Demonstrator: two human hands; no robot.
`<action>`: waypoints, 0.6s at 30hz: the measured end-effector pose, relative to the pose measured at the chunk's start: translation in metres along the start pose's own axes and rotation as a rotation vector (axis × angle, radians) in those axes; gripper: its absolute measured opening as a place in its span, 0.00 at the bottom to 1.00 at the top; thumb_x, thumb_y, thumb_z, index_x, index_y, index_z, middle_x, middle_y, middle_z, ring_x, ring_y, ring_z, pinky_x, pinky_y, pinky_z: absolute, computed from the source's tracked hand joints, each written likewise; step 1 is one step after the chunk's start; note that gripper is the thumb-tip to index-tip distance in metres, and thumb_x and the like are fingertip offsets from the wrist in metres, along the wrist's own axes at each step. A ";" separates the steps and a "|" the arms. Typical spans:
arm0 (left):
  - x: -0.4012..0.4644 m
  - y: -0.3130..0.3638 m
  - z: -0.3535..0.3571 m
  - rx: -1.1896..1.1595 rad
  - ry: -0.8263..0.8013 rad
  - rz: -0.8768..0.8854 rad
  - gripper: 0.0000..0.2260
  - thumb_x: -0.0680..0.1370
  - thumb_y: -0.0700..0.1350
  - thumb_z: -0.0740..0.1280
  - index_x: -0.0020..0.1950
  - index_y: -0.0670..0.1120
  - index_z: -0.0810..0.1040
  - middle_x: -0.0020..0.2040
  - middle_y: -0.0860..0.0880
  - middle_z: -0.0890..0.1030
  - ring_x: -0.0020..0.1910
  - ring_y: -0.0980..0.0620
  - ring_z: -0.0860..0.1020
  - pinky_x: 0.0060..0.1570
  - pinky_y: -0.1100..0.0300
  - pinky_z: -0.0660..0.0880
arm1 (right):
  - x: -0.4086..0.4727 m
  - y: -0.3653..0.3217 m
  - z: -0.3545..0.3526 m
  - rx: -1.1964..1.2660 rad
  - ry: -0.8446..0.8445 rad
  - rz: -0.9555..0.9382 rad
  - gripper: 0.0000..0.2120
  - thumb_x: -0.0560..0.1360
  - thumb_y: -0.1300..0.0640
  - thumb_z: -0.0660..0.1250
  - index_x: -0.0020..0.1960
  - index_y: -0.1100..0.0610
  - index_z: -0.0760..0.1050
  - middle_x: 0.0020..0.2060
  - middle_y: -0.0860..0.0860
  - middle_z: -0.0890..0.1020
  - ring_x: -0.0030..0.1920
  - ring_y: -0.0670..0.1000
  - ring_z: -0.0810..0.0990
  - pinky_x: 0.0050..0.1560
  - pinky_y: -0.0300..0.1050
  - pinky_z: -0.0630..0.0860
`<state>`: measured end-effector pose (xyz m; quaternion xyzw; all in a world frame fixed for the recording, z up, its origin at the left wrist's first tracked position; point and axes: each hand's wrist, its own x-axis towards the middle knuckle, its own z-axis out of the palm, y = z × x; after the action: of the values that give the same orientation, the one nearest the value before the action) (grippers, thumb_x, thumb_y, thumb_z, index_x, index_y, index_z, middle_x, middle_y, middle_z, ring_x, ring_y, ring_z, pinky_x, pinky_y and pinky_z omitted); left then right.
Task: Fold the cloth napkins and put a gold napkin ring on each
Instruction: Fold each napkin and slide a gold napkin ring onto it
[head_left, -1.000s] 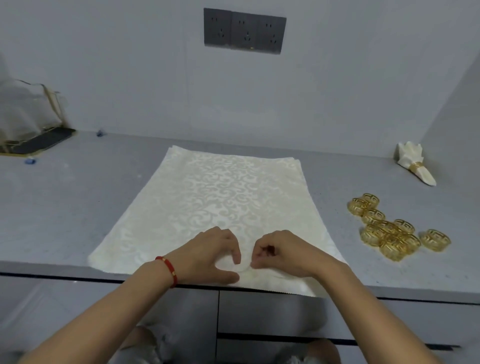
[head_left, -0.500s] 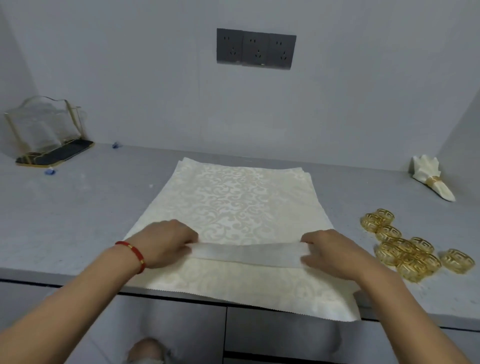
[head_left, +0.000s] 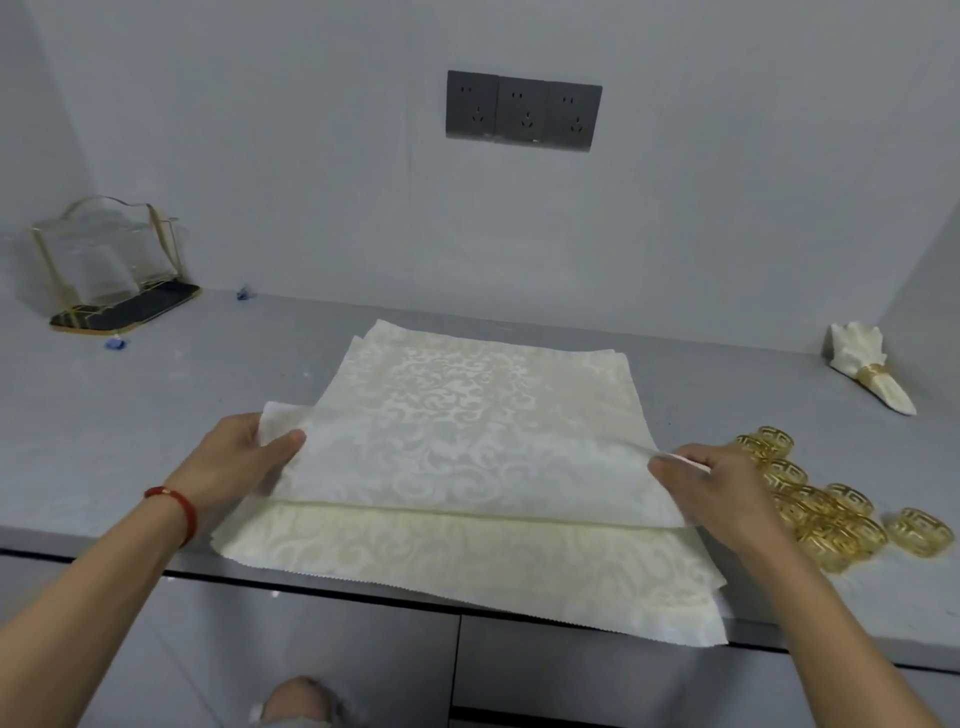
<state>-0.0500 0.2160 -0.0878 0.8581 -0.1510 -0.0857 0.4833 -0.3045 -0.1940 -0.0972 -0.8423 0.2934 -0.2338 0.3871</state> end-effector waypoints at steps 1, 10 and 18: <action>-0.003 -0.002 -0.007 0.042 -0.049 -0.004 0.09 0.81 0.47 0.69 0.45 0.42 0.81 0.31 0.51 0.83 0.29 0.52 0.79 0.35 0.57 0.76 | -0.004 0.001 -0.006 -0.095 -0.081 -0.007 0.16 0.77 0.48 0.73 0.42 0.61 0.83 0.31 0.53 0.82 0.33 0.56 0.78 0.37 0.46 0.70; 0.021 -0.004 -0.049 0.063 -0.320 -0.124 0.10 0.81 0.48 0.67 0.54 0.43 0.84 0.48 0.44 0.87 0.47 0.41 0.86 0.54 0.46 0.79 | -0.003 -0.014 -0.035 -0.033 -0.369 0.101 0.10 0.81 0.53 0.69 0.49 0.58 0.85 0.26 0.44 0.75 0.25 0.44 0.71 0.36 0.43 0.70; 0.151 0.004 0.017 0.399 -0.001 -0.105 0.20 0.78 0.47 0.71 0.29 0.45 0.68 0.26 0.46 0.68 0.27 0.47 0.67 0.32 0.58 0.61 | 0.116 0.011 0.031 -0.147 0.023 0.188 0.16 0.75 0.52 0.73 0.36 0.62 0.75 0.31 0.60 0.76 0.31 0.61 0.75 0.37 0.46 0.66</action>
<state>0.0867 0.1491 -0.0936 0.9434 -0.1203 -0.0794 0.2987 -0.2050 -0.2625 -0.1052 -0.8344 0.3920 -0.1838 0.3410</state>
